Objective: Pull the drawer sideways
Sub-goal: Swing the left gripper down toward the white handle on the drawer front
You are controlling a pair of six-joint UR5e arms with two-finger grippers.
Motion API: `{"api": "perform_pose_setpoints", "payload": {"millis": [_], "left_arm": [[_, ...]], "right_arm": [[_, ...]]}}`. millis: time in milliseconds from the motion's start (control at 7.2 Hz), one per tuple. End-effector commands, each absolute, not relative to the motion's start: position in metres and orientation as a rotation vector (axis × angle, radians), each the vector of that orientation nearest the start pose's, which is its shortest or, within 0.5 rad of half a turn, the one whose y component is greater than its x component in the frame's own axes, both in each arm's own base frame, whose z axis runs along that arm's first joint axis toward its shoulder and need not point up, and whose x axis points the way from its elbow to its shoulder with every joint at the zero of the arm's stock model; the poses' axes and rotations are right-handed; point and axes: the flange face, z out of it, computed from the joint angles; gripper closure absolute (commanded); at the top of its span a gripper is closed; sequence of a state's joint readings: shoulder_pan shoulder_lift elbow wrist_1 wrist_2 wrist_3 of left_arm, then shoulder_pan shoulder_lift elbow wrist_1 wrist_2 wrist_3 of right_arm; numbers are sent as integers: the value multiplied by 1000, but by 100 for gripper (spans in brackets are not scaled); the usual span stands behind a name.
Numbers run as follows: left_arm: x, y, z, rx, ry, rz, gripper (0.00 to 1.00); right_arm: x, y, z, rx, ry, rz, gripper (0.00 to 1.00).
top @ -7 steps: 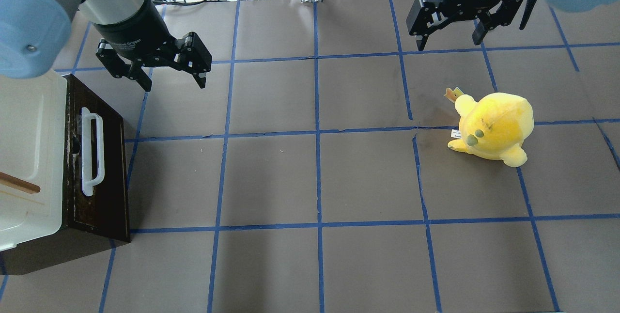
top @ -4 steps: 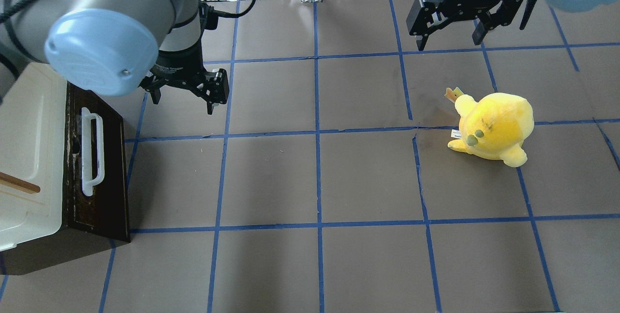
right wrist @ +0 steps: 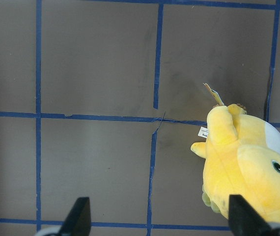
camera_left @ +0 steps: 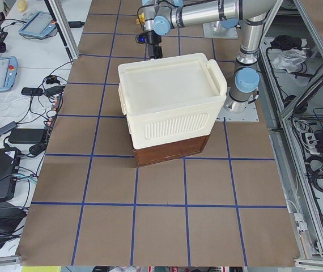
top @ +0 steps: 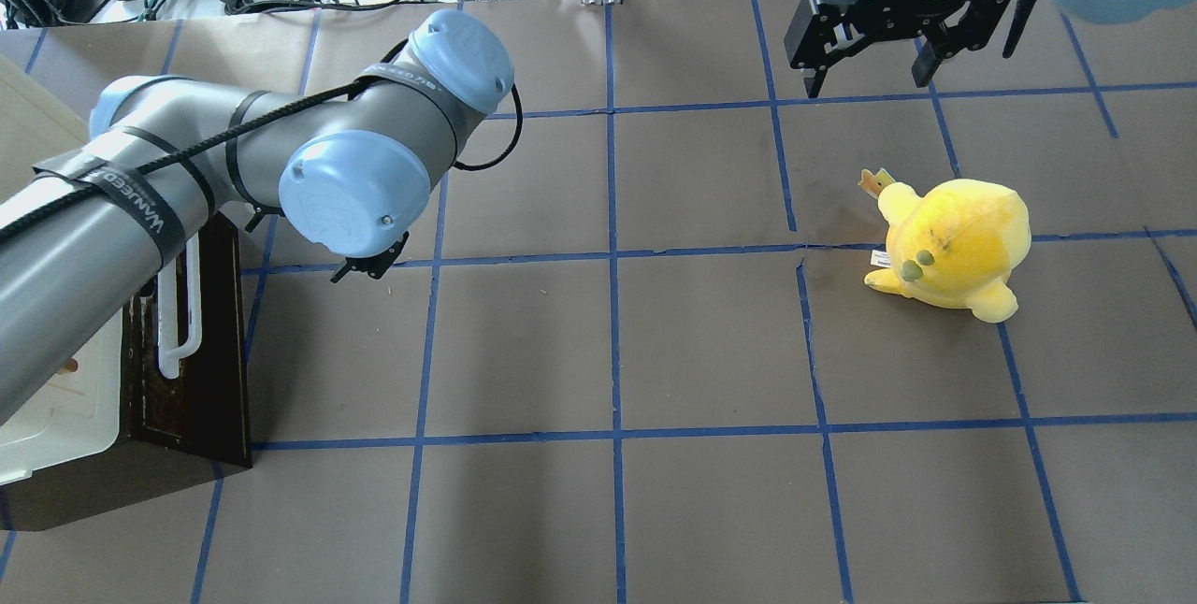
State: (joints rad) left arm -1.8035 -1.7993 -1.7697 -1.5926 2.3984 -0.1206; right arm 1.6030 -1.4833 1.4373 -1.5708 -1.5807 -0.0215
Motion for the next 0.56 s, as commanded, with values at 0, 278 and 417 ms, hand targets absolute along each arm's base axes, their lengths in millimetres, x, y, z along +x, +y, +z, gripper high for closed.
{"api": "perform_pose_setpoints", "payload": {"millis": [0, 278, 417], "left_arm": [[-162, -483, 263, 451, 1975, 390, 0], [-151, -489, 239, 451, 1907, 413, 0], [-122, -496, 224, 374, 1871, 424, 0]], "right_arm": [[149, -529, 509, -84, 3149, -73, 0], [149, -529, 509, -84, 3149, -73, 0], [149, -529, 509, -84, 3150, -73, 0]]}}
